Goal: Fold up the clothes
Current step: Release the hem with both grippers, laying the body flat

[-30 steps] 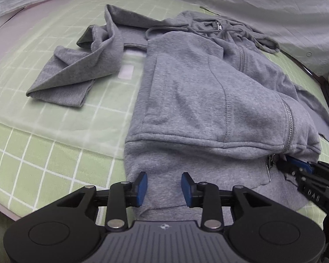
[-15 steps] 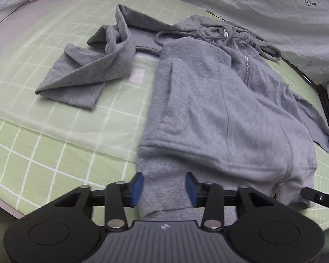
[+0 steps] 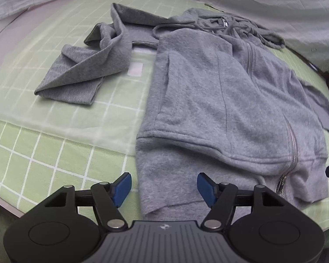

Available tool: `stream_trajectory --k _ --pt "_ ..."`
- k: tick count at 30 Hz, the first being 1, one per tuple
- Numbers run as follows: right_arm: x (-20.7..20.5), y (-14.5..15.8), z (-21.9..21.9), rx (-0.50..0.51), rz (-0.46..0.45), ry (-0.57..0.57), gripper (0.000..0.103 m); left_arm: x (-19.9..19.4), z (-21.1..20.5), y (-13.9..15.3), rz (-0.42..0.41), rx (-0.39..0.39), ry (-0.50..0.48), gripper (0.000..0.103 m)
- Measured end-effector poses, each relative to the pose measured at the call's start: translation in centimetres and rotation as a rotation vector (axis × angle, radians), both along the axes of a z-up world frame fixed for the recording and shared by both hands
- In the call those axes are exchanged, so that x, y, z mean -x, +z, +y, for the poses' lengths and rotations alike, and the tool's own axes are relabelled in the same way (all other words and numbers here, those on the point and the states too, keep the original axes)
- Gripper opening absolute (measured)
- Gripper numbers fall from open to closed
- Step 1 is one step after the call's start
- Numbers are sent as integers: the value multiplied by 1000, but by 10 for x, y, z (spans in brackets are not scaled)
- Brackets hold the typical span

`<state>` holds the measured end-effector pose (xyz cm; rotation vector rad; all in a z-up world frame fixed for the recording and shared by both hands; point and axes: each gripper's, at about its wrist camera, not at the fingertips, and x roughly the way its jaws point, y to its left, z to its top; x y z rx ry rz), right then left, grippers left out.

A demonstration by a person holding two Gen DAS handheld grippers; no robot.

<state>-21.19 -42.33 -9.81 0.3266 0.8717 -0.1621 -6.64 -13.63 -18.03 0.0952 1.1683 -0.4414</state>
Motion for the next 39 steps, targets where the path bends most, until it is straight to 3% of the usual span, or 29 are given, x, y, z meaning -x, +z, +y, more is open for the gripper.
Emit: stream_trajectory --k 3,5,7,8,10,11,12,15,19,21,24,26,28,29,30,32,33,34,35,36,39 --pt "-6 -12 2 33 47 12 41 2 -3 0 -15 -14 -22 58" --pt "-12 -21 4 14 72 47 44 4 -4 1 -31 -41 -35 31" --pt "-17 -27 9 -8 96 105 47 4 -4 1 -37 -46 -45 11" --pt "-19 -29 13 -15 108 132 49 3 0 1 -30 -26 -34 8" --pt "-23 -35 21 -18 133 169 49 2 7 2 -17 11 -7 7" --pt "-25 -38 25 -16 147 185 34 2 11 4 -19 25 2 6" --pt "-27 -41 28 -4 159 193 5 2 15 7 -24 42 14 6" --pt "-26 -37 25 -35 145 206 2 0 37 23 5 164 86 6" --pt "-10 -11 -5 -286 42 173 2 -8 84 36 89 372 278 5" --pt "-4 -8 -11 -332 39 172 2 -10 93 28 83 301 296 3" --pt "-12 -29 -1 -277 151 206 3 -10 87 7 138 196 259 3" --pt "-20 -38 8 -220 213 211 4 -8 80 10 123 175 235 5" --pt "-19 -29 7 -203 170 206 11 -7 71 17 87 148 210 9" --pt "-18 -24 6 -194 144 197 24 -7 65 23 61 127 192 16" --pt "-15 -18 1 -183 115 172 47 -8 59 27 40 114 175 21" --pt "-12 -10 -12 -156 78 101 63 -12 49 35 3 104 155 38" --pt "-11 -6 -18 -145 60 67 66 -16 43 39 -13 104 153 44" --pt "-9 -4 -26 -140 42 37 70 -19 39 41 -25 106 155 58" --pt "-7 -2 -34 -135 24 7 85 -22 33 41 -33 106 158 70" --pt "-4 0 -41 -126 7 -23 101 -24 25 40 -37 101 160 73" --pt "-2 3 -60 -86 -18 -81 103 -28 -4 36 -32 55 140 74"
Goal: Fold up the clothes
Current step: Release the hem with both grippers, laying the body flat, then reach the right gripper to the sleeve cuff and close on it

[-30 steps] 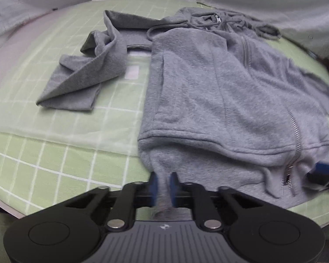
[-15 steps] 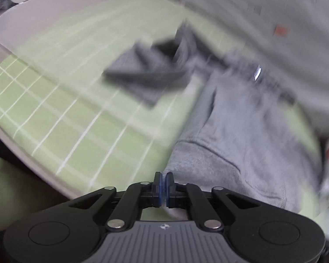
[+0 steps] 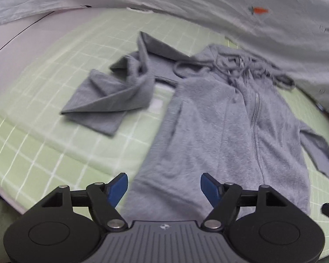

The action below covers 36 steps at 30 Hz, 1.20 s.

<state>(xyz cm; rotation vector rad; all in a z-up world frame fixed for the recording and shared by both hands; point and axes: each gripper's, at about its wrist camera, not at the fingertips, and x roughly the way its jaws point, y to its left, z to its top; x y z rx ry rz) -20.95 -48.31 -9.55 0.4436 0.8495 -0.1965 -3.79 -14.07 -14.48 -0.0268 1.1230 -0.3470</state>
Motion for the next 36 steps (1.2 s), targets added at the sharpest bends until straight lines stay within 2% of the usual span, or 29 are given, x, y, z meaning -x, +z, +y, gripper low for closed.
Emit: stream_trajectory --k 5,10,15,21,24,28,30,32,34,36 --pt "9 -7 -38 -41 -5 -73 103 3 -47 -5 -5 -41 -66 87" --pt "16 -8 -81 -39 -31 -156 103 1 -80 -20 16 -110 -98 88" --pt "23 -8 -131 -12 -58 -261 103 -11 -93 -35 52 -148 -54 91" --pt "27 -20 -216 -121 -103 -442 103 -22 -108 -45 61 -192 -3 103" --pt "14 -25 -260 -122 -97 -536 103 -27 -118 -48 55 -233 19 103" --pt "-5 -26 -311 -81 -112 -695 103 -32 -119 -48 68 -235 60 103" --pt "-12 -31 -330 -79 -64 -791 100 -33 -119 -48 74 -238 64 103" --pt "-15 -43 -347 -129 -35 -878 96 -32 -119 -48 69 -236 64 103" --pt "-13 -58 -358 -217 -35 -925 86 -31 -119 -48 63 -235 69 103" --pt "-11 -63 -359 -219 -30 -955 80 -32 -120 -47 68 -237 68 103"
